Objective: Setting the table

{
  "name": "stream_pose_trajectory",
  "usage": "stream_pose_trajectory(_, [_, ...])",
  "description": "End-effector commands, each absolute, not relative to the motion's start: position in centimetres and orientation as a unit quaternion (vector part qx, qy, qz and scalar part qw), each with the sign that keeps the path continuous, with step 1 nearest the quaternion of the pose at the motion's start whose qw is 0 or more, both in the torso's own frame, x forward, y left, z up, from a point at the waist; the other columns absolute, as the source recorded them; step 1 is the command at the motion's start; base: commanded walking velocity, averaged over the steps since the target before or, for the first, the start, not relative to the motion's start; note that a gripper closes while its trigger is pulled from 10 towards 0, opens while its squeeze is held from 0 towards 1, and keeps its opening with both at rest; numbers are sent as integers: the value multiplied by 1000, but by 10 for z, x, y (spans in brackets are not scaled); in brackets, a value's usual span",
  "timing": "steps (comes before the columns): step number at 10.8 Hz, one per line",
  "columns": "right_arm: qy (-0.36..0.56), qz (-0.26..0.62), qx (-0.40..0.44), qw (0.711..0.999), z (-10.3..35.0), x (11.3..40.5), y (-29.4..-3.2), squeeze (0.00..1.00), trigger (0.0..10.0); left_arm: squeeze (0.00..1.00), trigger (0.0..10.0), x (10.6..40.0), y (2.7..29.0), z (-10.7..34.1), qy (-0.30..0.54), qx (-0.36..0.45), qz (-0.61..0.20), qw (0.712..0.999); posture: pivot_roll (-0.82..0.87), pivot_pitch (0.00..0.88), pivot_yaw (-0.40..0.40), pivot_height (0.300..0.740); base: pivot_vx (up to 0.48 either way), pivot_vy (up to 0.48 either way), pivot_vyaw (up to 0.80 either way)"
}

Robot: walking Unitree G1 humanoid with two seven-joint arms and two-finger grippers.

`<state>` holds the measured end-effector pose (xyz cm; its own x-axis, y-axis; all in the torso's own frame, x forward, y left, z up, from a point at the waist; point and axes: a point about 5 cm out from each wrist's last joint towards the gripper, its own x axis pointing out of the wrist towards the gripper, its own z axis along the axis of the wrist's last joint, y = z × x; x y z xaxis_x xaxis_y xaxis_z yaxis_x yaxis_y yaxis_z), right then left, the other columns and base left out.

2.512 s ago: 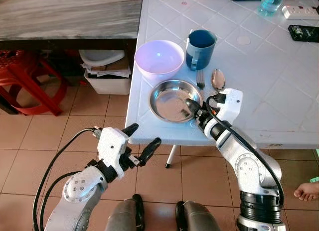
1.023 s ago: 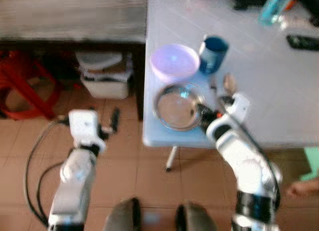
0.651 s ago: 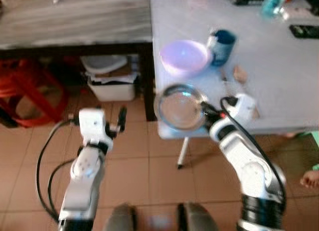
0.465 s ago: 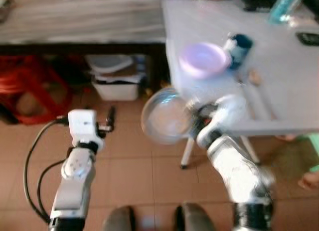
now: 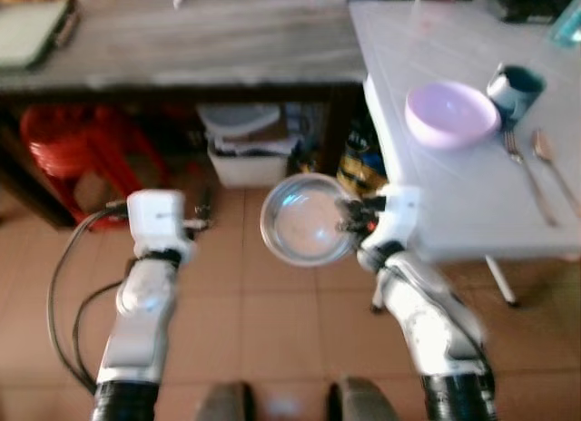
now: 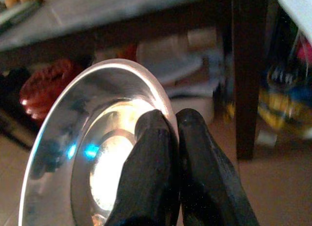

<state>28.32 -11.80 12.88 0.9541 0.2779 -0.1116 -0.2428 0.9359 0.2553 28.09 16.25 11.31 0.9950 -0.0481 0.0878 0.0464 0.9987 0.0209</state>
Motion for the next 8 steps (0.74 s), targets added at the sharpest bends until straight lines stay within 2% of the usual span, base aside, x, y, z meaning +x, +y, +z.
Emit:
stream_pose_trajectory(1, [50,119,111,985,135,284,-127,0,0,0,10000,280,158,111,-41,11,-27,999,-83,107,36,740,461,0,0])
stream_pose_trajectory(4, [-29,109,74,991,156,288,-130,0,0,0,10000,284,155,114,-50,9,-28,998,-83,107,37,740,467,0,0])
stream_pose_trajectory(8, [-63,110,44,991,167,292,-133,0,0,0,10000,285,154,115,-51,1,-24,998,-90,115,40,740,466,0,0])
